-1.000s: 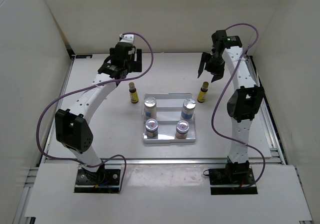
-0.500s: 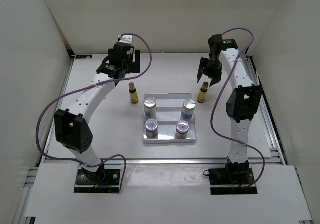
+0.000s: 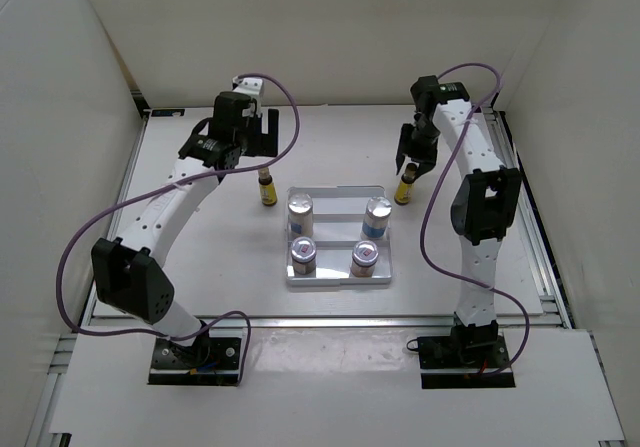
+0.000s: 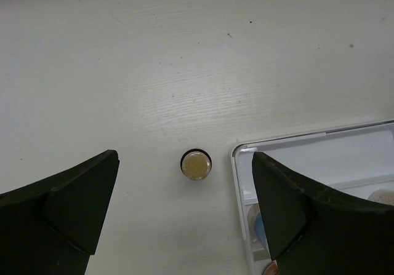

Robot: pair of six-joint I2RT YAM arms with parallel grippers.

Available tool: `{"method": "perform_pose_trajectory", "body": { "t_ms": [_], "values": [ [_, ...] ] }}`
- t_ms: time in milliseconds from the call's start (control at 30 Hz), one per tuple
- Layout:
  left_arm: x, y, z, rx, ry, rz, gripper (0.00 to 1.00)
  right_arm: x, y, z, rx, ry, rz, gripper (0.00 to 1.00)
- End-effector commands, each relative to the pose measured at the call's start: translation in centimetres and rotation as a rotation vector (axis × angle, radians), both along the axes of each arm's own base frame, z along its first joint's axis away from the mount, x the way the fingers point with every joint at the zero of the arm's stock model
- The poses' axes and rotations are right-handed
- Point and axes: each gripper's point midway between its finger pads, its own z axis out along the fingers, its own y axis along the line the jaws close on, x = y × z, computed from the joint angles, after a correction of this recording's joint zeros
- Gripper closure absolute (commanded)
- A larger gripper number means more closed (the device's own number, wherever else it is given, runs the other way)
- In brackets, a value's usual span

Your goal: Organize the condiment bottles

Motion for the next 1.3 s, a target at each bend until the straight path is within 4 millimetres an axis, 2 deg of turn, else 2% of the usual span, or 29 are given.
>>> {"method": "perform_pose_trajectory", "body": {
  "t_ms": [0,100,200,233,267,400,467,533,567,633,800,933,1000,1067,1267],
  "values": [
    [-1.2,0.1,1.1,-0.033,-0.012,-0.016,0.0,-4.7,-0.8,1.2,-0.039,0.147,-0.008,0.47],
    [-1.1,0.3,1.1,-0.027,-0.014,-0.007,0.0,-5.1,-1.1,0.7,-0.055,0.169,-0.018,0.6],
    [-1.1,0.3,0.9,-0.027,-0.014,-0.007,0.0,-5.2,-1.5,0.8,-0.075,0.165,-0.02,0.67],
    [-1.1,0.3,0.9,-0.027,-0.014,-0.007,0.0,-5.2,-1.5,0.8,-0.075,0.165,-0.02,0.74],
    [-0.9,0.2,1.0,-0.031,-0.022,-0.007,0.0,-5.3,-1.3,0.7,-0.085,0.162,-0.011,0.77],
    [-1.0,0.3,0.6,-0.027,-0.014,-0.007,0.0,-4.8,-1.5,1.4,-0.099,0.136,-0.023,0.88],
    [-0.9,0.2,1.4,-0.037,-0.039,-0.007,0.0,-4.8,-1.7,2.1,-0.105,0.129,-0.033,0.94],
    [-0.9,0.5,0.5,-0.017,-0.03,-0.004,0.0,-4.8,-1.6,2.7,-0.103,0.118,-0.034,0.98],
    [-1.0,0.5,0.8,-0.022,-0.043,-0.004,0.0,-4.3,-1.5,3.2,-0.096,0.093,-0.034,1.0],
    [-1.3,0.9,0.2,-0.005,-0.039,0.002,0.0,-4.7,-1.8,4.2,-0.104,0.086,-0.036,1.0],
    [-2.3,1.8,0.0,0.021,-0.048,0.011,0.0,-4.2,-1.5,7.3,-0.074,0.002,-0.038,1.0],
    [-2.4,2.4,-0.5,0.037,-0.055,0.04,0.0,-5.1,1.1,8.6,0.008,-0.013,0.011,1.0],
    [-2.4,2.7,-0.9,0.048,-0.048,0.052,0.0,-5.9,2.4,8.1,0.022,0.017,0.044,1.0],
    [-2.2,3.1,-0.6,0.063,-0.062,0.065,0.0,-7.4,4.9,8.0,0.018,0.028,0.119,1.0],
    [-2.1,3.5,0.0,0.08,-0.085,0.074,0.0,-9.6,7.7,7.2,0.027,0.076,0.191,1.0]
  ]
}}
